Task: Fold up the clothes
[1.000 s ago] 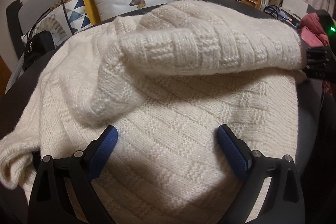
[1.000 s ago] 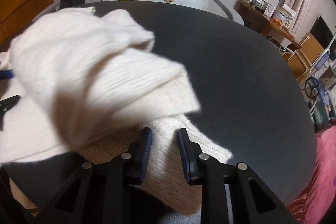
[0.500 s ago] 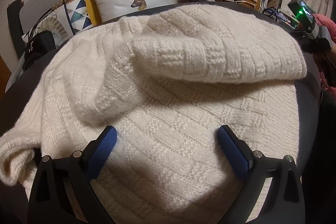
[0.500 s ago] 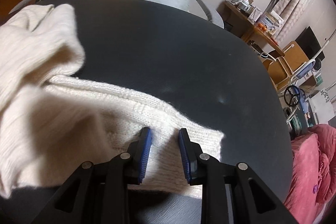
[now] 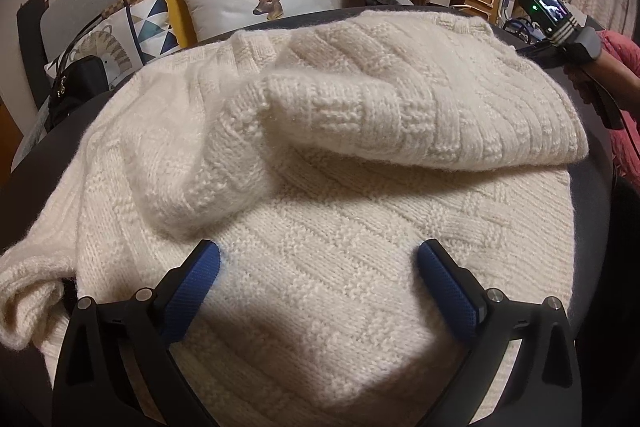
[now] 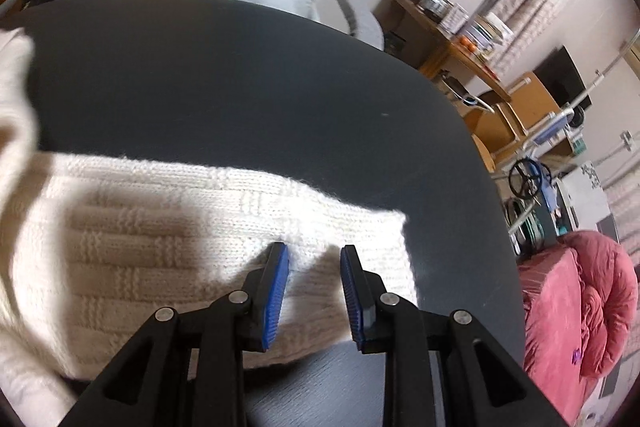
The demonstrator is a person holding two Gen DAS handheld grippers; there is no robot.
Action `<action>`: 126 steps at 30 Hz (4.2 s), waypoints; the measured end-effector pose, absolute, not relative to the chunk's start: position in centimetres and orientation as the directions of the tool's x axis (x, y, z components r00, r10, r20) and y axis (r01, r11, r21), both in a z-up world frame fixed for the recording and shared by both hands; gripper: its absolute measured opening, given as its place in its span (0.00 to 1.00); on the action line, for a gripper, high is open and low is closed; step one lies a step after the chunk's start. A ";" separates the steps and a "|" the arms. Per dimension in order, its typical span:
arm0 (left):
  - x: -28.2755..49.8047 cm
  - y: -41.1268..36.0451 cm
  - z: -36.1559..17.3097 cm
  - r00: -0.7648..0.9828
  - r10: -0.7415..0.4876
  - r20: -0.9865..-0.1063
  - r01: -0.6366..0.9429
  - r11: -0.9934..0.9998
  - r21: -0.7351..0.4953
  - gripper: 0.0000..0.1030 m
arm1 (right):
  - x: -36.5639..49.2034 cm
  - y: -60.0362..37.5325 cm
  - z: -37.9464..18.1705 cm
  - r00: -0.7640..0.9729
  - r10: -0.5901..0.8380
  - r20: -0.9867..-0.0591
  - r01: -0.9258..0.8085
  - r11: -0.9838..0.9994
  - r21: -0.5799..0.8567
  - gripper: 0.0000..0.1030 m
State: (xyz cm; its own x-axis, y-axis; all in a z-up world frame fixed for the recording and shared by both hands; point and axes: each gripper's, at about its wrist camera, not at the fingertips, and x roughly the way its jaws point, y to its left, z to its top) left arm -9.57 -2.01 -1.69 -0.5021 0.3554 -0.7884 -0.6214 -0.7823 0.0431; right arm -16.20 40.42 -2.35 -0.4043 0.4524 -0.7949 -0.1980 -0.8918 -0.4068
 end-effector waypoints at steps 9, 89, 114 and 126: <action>-9.8 -1.9 -1.8 -0.500 0.357 -0.789 -0.617 -0.786 0.035 1.00 | -18.0 44.3 -2.2 -0.388 0.473 -0.791 -0.240 -0.881 -0.408 0.25; -21.3 -3.6 -2.4 -0.656 -0.012 -0.755 -0.173 -0.971 0.166 0.71 | -27.1 22.0 1.4 -0.462 0.048 -0.886 0.065 -0.994 -0.087 0.19; -21.5 -3.4 -2.3 -0.661 -0.025 -0.750 -0.154 -0.974 0.168 0.75 | -29.5 24.3 -0.1 -0.502 0.076 -0.862 -0.023 -0.997 -0.074 0.20; -19.7 -2.4 0.6 -0.682 0.039 -0.730 -0.195 -0.972 0.130 0.77 | -17.6 32.4 9.0 -0.686 0.026 -0.727 -0.087 -0.995 0.046 0.22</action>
State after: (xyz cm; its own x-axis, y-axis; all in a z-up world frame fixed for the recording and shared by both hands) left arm -19.75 -2.44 0.59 -0.6821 0.0391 -0.7302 -0.1948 -0.9722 0.1300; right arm -17.58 32.40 9.04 -0.6860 0.0261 -0.7271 -0.0866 -0.9952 0.0459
